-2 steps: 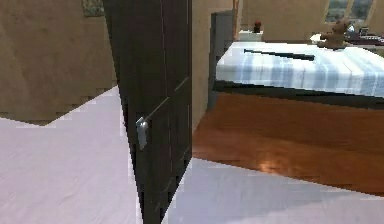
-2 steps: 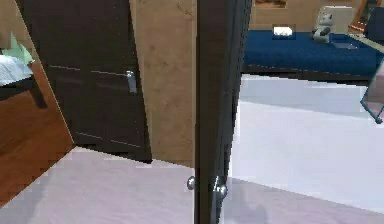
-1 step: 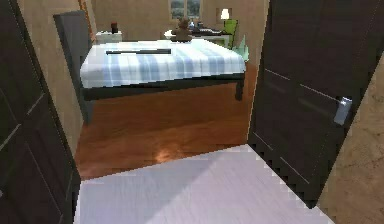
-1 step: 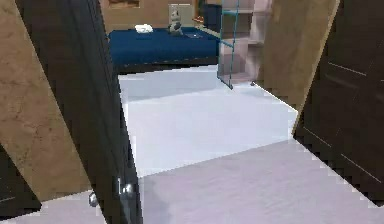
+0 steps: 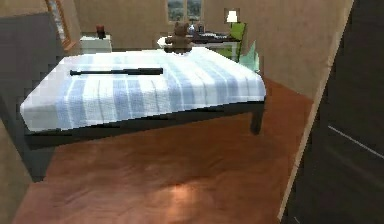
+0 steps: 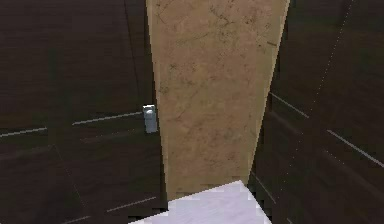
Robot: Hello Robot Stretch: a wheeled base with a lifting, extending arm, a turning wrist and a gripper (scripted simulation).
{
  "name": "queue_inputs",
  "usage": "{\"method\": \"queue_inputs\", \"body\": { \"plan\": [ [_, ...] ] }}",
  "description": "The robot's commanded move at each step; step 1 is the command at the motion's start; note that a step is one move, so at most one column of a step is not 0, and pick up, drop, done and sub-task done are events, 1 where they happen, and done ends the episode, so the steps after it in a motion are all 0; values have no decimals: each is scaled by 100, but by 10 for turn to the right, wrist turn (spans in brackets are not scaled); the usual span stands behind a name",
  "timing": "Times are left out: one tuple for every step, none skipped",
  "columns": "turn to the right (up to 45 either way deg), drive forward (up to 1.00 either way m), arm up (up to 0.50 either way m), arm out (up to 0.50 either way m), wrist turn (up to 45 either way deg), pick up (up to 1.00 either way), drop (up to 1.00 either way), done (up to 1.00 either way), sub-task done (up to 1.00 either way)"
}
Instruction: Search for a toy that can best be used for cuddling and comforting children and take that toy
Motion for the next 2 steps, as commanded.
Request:
{"method": "queue_inputs", "body": {
  "plan": [
    [30, 0, 0, 0, 0, 0, 0, 0, 0],
    [0, 100, 0, 0, 0, 0, 0, 0, 0]
  ]
}}
